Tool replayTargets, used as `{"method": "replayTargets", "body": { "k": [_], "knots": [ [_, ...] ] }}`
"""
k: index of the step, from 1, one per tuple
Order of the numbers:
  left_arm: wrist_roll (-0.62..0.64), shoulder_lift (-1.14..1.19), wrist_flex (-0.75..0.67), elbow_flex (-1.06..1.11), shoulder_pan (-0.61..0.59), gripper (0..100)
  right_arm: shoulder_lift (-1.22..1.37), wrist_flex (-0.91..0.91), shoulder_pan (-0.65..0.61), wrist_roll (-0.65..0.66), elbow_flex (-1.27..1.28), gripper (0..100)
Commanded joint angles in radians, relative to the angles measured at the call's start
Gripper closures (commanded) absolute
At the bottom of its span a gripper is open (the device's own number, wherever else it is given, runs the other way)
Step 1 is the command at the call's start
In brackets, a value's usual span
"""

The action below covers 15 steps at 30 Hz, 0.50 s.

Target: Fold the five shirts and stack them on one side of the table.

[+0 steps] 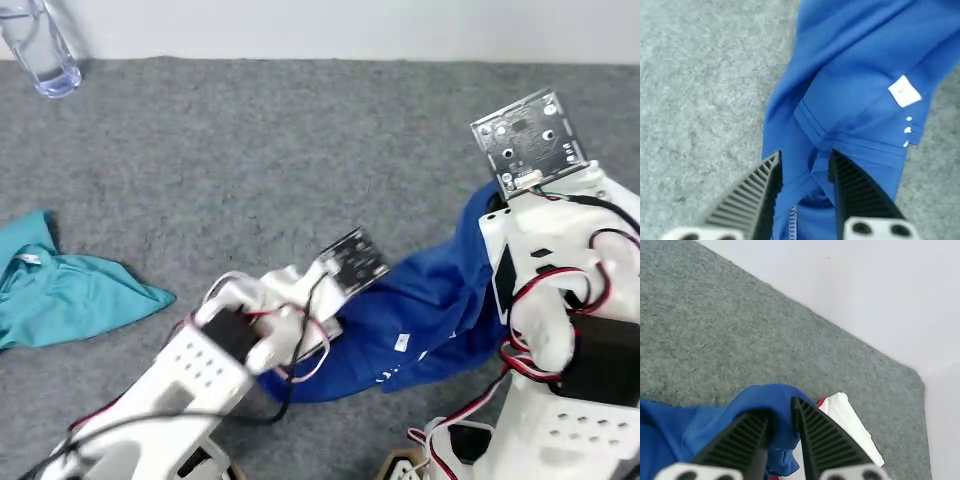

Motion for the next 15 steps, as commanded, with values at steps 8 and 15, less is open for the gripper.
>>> {"method": "replayTargets", "body": {
  "k": [8,15],
  "knots": [
    [-0.020,0.416,0.002,-0.272,0.057,85,-0.010,0.001,-0.010,-0.011,-0.003,98.9],
    [-0.021,0.512,0.002,-0.314,0.057,85,-0.010,0.002,-0.005,-0.011,-0.003,98.9]
  ]
}}
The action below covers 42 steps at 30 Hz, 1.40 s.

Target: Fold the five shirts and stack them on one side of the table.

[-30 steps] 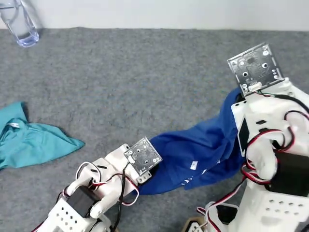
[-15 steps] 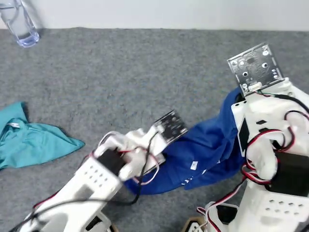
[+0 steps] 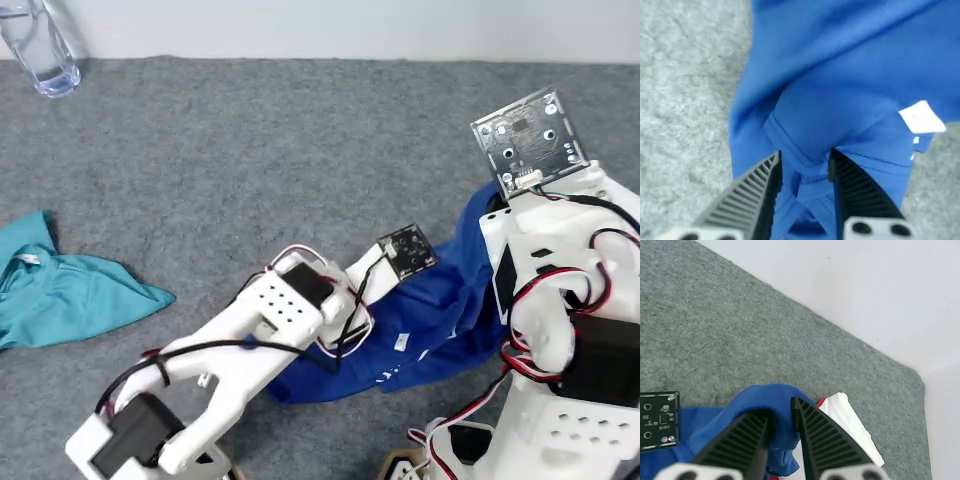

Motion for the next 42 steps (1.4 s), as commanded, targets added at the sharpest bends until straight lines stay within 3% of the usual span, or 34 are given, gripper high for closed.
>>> {"method": "replayTargets", "body": {
  "k": [1,12,22,29,42],
  "knots": [
    [-0.006,0.011,0.002,-0.041,0.008,85,-0.010,0.002,-0.005,-0.011,-0.003,98.9],
    [-0.006,0.012,-0.015,-0.019,0.074,84,-0.010,0.002,-0.010,-0.011,-0.003,98.9],
    [-0.005,0.018,-0.075,0.001,0.051,81,-0.010,0.002,-0.010,-0.011,-0.003,98.9],
    [-0.002,0.198,-0.074,-0.091,0.049,81,-0.010,0.010,-0.010,-0.009,-0.003,98.9],
    [-0.005,0.034,-0.034,-0.070,0.037,91,-0.010,0.008,-0.010,-0.006,-0.003,98.9]
  ]
}}
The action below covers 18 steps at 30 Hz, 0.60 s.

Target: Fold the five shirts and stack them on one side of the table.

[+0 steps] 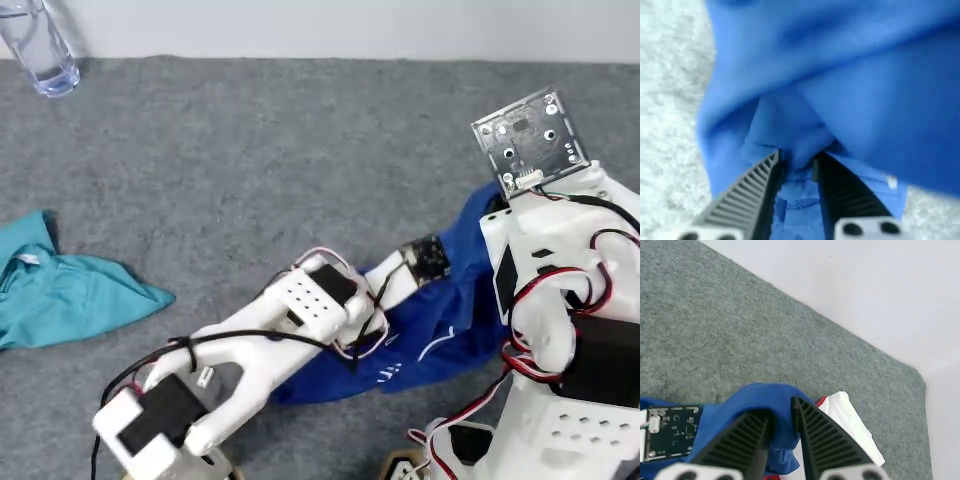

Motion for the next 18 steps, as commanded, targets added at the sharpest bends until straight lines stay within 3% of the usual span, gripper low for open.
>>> {"method": "replayTargets", "body": {
  "k": [1,6,12,18],
  "knots": [
    [-0.005,-0.097,0.008,0.010,-0.005,91,-0.010,0.004,-0.010,-0.006,-0.003,98.9],
    [-0.006,-0.107,0.008,0.030,-0.006,99,-0.010,0.004,-0.010,-0.009,-0.003,98.9],
    [-0.002,-0.129,0.021,0.024,-0.012,99,-0.010,0.004,-0.005,-0.003,-0.003,98.9],
    [-0.002,-0.304,0.114,0.028,-0.124,99,-0.010,0.004,0.016,-0.003,-0.009,98.9]
  ]
}}
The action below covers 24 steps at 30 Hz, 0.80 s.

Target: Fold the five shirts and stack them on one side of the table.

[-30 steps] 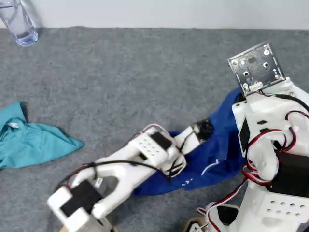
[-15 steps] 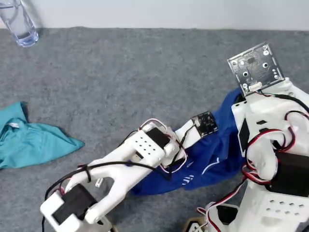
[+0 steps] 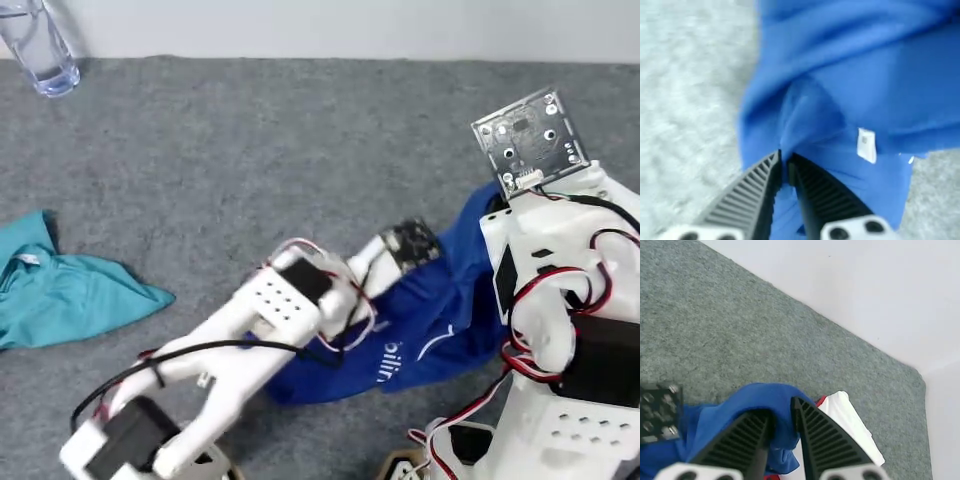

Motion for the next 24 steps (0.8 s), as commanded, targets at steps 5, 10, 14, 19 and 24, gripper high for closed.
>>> {"method": "replayTargets", "body": {
  "k": [5,10,14,19,24],
  "knots": [
    [-0.003,-0.341,0.130,-0.012,-0.199,99,-0.012,0.004,0.021,-0.003,-0.009,98.9],
    [-0.009,-0.589,0.150,-0.015,-0.350,99,-0.012,0.001,0.021,-0.003,-0.051,98.9],
    [-0.058,-0.764,0.160,-0.051,-0.448,99,-0.012,0.004,0.021,-0.003,-0.152,99.0],
    [-0.071,-0.868,0.192,-0.189,-0.585,99,-0.010,-0.002,0.021,-0.003,-0.255,99.0],
    [-0.069,-0.879,0.224,-0.360,-0.698,99,-0.010,-0.013,0.021,-0.003,-0.394,99.0]
  ]
}}
